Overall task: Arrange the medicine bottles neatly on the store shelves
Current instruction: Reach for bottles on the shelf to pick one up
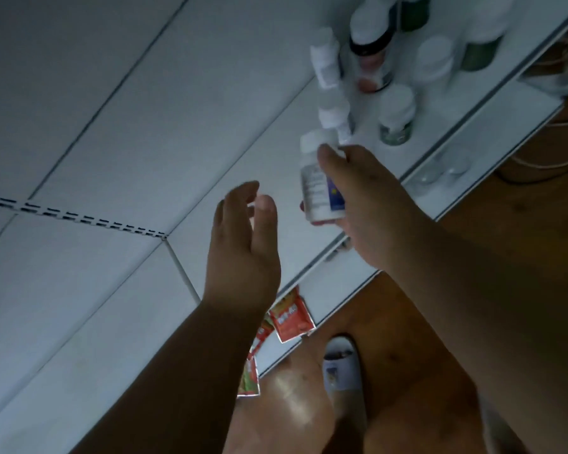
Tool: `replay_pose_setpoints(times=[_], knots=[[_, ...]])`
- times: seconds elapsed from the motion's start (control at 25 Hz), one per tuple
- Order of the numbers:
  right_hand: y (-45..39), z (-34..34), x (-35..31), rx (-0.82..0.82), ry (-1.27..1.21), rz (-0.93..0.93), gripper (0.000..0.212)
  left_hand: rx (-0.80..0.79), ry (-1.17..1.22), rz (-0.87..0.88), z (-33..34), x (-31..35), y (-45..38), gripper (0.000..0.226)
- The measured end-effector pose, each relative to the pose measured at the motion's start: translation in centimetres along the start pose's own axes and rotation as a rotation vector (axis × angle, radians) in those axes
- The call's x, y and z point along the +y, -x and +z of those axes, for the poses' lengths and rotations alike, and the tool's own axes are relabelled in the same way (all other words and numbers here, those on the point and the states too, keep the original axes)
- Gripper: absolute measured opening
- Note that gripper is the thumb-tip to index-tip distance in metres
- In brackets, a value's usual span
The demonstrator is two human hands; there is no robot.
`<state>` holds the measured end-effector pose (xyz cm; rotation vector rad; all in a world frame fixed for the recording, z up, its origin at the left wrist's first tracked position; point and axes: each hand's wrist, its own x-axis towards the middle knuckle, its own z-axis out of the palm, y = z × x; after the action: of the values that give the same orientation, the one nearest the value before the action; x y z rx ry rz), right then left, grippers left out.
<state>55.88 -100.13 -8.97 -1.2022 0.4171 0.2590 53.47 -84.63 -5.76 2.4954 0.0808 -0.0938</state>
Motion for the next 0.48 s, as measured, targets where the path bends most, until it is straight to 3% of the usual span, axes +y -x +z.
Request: replay_pose_setpoints(times=[0.12,0.24,0.32,0.48], knots=[[10.1,-2.7,-7.7,0.029,0.137,-0.014,0.051,-0.142,0.054,-0.021,-3.1,8.2,7.3,0.066],[18.3,-4.2,-17.6,-0.049,0.207,-0.029,0.045,-0.205,0.202,-0.031,-7.7,16.8,13.2,0.072],[22.2,-4.7,-22.6,-0.082,0.107,-0.011,0.041,-0.208,0.229,0.01,-10.7,21.4,15.6,0.073],[25.9,-4.5,-30.2,-0.13,0.103,-0.083,0.075,-0.16,0.306,0.147,-14.9,27.0,16.7,0.07]])
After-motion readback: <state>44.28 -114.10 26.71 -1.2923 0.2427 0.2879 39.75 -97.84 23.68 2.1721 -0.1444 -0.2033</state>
